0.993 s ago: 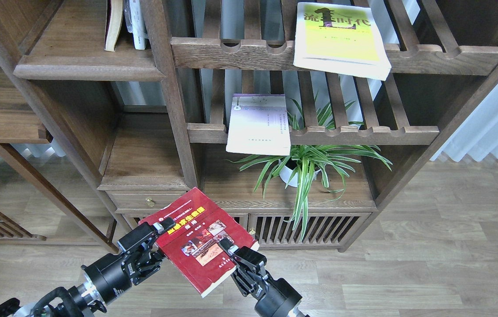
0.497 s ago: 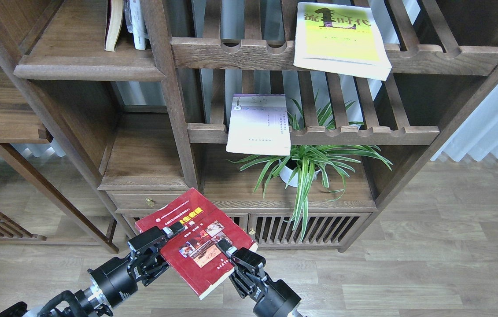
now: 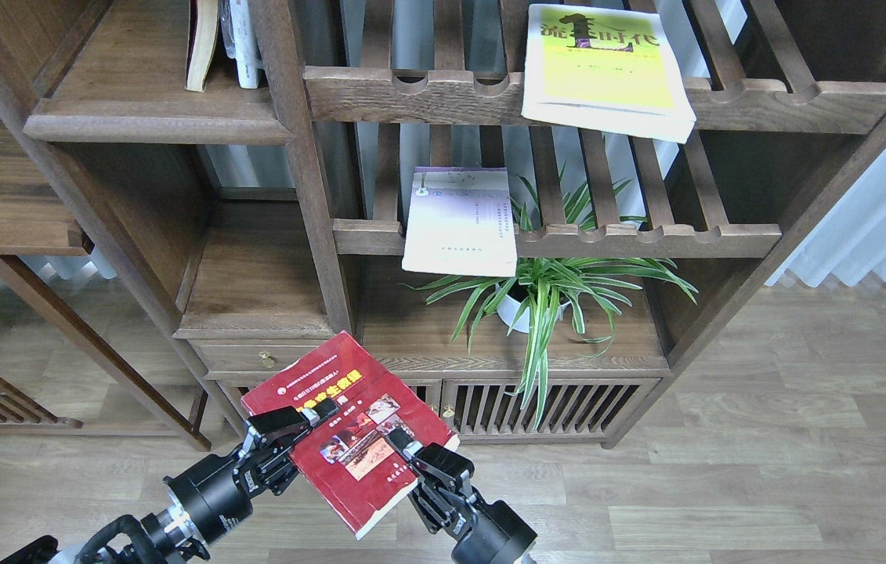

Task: Organize books on shelf
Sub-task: 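Release with the right gripper and carry the book away with the left, then lift the red book with the left gripper onto the upper side shelf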

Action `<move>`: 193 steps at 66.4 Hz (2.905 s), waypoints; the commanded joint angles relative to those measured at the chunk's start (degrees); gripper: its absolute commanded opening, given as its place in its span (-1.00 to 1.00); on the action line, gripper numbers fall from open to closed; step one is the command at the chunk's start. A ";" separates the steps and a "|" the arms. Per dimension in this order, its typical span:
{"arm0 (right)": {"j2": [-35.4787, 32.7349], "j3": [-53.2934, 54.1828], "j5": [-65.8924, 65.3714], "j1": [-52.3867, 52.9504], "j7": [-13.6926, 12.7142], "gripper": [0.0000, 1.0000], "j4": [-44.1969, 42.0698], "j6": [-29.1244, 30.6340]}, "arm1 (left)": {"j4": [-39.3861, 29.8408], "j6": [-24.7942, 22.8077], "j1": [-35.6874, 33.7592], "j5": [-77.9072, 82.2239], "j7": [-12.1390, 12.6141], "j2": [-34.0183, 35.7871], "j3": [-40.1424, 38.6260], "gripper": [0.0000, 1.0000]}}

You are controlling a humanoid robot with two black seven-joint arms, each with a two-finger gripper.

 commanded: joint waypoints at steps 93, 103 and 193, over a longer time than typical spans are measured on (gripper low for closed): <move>-0.26 11.50 -0.18 -0.35 0.14 0.97 -2.84 -4.35 | -8.07 0.01 31.11 51.12 -0.38 -20.32 -58.30 -0.92; 0.00 11.50 -0.27 -0.35 0.05 0.97 -3.81 -4.35 | -8.07 0.01 31.29 48.13 -0.38 -20.14 -60.40 -0.92; 0.00 13.44 -0.27 -0.18 -0.04 0.97 -6.62 -4.44 | -6.93 0.01 17.75 26.42 0.32 -7.05 -74.12 -0.91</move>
